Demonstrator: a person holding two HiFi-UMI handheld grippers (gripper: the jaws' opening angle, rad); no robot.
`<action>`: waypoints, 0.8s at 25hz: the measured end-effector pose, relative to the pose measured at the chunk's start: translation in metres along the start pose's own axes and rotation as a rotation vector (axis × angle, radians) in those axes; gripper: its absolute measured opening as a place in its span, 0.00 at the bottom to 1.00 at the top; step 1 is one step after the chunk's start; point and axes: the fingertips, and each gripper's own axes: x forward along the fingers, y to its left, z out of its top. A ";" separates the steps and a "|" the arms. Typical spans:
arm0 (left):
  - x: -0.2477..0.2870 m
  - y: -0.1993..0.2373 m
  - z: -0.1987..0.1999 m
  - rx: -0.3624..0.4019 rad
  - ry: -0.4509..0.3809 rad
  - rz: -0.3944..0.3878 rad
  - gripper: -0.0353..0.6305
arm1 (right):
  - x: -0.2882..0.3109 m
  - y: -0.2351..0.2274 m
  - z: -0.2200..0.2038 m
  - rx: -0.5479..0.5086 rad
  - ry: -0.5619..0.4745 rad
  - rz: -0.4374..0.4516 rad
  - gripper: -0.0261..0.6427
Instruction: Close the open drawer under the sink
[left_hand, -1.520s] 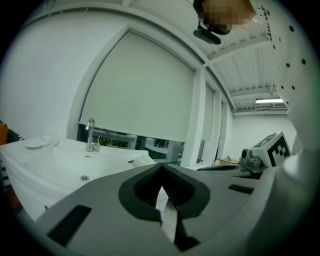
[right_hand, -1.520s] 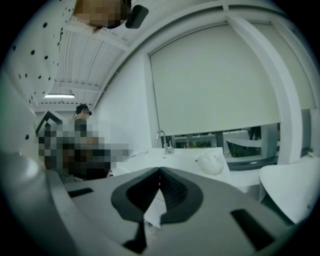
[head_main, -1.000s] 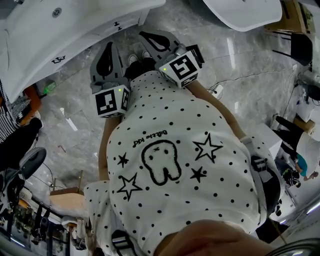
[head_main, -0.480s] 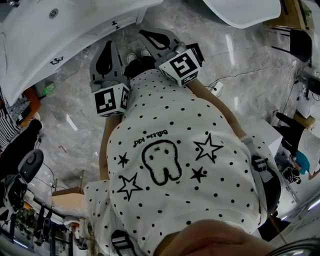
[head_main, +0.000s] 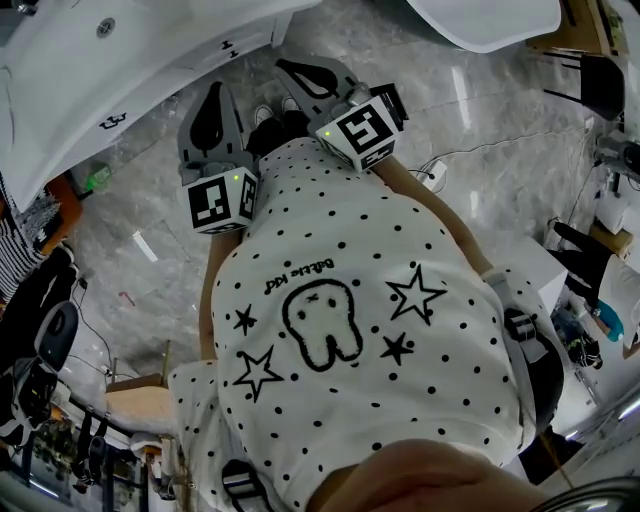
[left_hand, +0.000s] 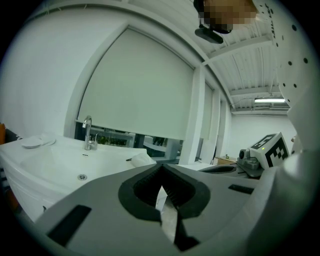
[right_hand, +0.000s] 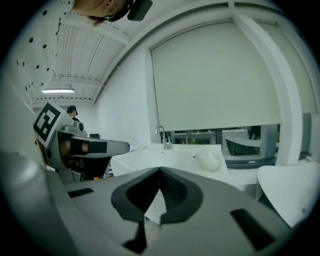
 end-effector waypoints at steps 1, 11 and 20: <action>0.000 0.000 0.000 0.000 0.001 -0.001 0.06 | 0.000 0.000 0.000 0.000 0.002 0.001 0.06; -0.003 0.002 0.000 -0.005 0.004 0.011 0.06 | 0.001 0.004 0.001 -0.002 0.000 0.015 0.06; -0.005 0.005 0.001 -0.016 -0.002 0.025 0.06 | 0.000 0.002 -0.002 -0.006 0.016 0.008 0.06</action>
